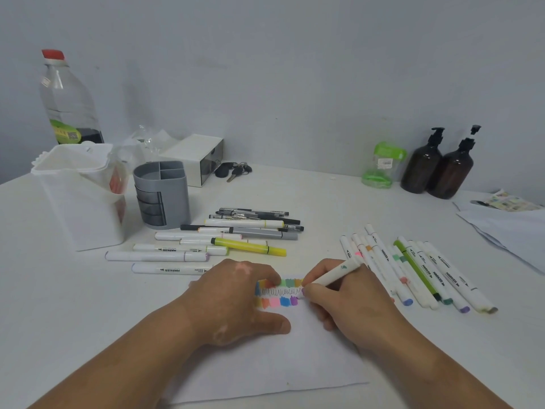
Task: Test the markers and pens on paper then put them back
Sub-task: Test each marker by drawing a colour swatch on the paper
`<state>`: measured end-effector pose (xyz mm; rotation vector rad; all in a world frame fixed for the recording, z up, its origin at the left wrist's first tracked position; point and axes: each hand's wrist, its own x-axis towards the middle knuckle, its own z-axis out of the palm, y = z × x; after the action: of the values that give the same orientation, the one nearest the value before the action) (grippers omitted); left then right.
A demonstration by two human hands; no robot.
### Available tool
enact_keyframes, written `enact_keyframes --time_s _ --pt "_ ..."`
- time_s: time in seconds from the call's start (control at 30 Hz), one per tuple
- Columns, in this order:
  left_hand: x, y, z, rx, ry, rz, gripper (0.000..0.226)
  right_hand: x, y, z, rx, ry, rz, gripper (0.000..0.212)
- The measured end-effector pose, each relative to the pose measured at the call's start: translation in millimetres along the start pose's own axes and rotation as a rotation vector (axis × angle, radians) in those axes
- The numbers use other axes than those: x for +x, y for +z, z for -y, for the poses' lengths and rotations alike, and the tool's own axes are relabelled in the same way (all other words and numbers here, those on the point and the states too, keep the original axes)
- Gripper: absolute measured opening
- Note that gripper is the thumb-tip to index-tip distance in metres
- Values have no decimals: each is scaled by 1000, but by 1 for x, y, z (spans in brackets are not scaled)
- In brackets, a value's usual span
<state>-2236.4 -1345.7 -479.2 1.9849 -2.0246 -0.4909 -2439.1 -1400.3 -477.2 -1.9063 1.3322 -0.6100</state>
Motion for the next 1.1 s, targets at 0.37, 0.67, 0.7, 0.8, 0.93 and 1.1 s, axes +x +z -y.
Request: enact_keyframes --time_s 0.37,0.67,0.7,0.8,0.93,1.1 --pt "0 -8 3 -439 3 -258 29 8 -19 -5 564 -39 -214 25" --pt "1 -13 0 -934 -103 -224 40 7 -20 -2 802 -94 -119 10" --pt "0 -13 -1 -931 -86 -206 38 7 -21 -1 839 -85 -109 19" --pt "-2 -12 -3 -964 -46 -163 16 6 -22 -2 903 -96 -88 33" --pt "-4 -15 -10 -947 3 -157 14 5 -23 -1 926 -115 -83 31" --pt "-2 -13 -14 -926 -29 -189 19 4 -23 2 901 -155 -60 10"
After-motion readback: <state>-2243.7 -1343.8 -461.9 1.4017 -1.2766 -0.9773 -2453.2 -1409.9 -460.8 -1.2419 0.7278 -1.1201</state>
